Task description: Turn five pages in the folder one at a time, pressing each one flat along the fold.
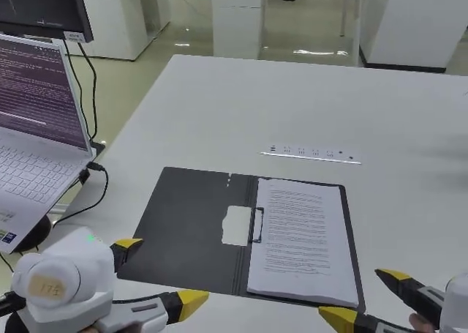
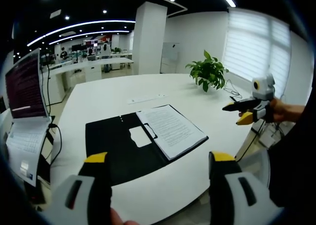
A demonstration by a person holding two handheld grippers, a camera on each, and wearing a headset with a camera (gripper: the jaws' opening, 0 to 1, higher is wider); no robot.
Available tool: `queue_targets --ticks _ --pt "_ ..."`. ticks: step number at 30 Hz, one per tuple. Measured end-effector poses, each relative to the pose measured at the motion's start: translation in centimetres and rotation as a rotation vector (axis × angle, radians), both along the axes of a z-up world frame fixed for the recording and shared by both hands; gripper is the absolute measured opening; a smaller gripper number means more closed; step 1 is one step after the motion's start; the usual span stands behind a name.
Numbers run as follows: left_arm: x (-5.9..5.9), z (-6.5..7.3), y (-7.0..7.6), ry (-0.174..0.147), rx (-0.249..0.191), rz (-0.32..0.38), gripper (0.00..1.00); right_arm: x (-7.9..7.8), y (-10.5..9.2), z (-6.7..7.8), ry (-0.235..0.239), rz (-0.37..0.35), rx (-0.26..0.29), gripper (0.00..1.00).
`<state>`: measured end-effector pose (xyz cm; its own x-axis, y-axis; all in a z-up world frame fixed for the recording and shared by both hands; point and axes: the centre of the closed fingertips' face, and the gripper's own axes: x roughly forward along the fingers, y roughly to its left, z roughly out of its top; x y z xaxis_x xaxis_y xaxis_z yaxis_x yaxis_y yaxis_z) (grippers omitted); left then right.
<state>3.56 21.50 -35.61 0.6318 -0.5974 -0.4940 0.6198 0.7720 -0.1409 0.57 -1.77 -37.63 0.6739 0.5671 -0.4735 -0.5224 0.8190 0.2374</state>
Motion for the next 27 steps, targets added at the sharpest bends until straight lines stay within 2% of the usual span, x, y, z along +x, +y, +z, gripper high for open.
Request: queue_targets --ticks 7,13,17,23,27 --pt "0.2 -0.3 0.0 0.009 0.006 -0.009 0.81 0.0 -0.1 -0.1 0.007 0.003 -0.023 0.78" --pt "1.4 0.1 0.4 0.005 0.0 0.005 0.81 0.8 -0.6 0.9 -0.009 -0.013 -0.014 0.77" --pt "1.8 0.2 0.3 -0.005 0.03 -0.018 0.81 0.9 -0.6 1.1 -0.012 -0.005 -0.02 0.78" --pt "2.2 0.7 0.5 -0.014 0.016 -0.008 0.81 1.0 -0.8 1.2 -0.006 -0.01 -0.023 0.78" --pt "2.1 0.6 0.5 -0.013 0.011 -0.008 0.82 0.9 -0.7 1.1 -0.003 0.001 -0.039 0.78"
